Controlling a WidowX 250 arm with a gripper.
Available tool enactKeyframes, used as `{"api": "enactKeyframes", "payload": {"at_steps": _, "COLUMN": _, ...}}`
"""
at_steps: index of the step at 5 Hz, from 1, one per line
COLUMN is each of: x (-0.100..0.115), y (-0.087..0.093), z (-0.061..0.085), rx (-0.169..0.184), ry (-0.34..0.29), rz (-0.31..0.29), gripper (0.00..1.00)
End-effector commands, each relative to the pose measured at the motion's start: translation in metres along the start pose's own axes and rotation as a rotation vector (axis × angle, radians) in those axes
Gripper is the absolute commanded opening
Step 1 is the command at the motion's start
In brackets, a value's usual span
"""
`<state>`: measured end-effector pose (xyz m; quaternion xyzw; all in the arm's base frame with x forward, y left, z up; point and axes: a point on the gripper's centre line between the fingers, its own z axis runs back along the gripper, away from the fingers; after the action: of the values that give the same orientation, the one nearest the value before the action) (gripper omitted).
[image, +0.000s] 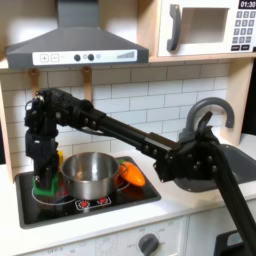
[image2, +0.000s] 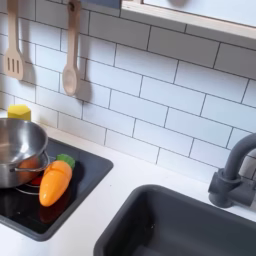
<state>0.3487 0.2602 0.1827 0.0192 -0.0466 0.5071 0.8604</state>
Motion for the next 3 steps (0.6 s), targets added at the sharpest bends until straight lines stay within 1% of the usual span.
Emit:
{"api": "enactKeyframes", "payload": {"at_steps": 1, "x": 0.001, "y": -0.003, "z": 0.006, "rx": -0.015, "ry": 0.013, "rz": -0.002, "gripper": 0.00}}
{"api": "enactKeyframes", "payload": {"at_steps": 2, "x": 0.001, "y": -0.007, "z": 0.012, "rx": -0.031, "ry": 0.008, "rz": -0.014, "gripper": 0.00}}
{"api": "enactKeyframes", "payload": {"at_steps": 3, "x": 0.000, "y": -0.007, "z": 0.016, "rx": -0.042, "ry": 0.010, "rz": -0.017, "gripper": 0.00}}
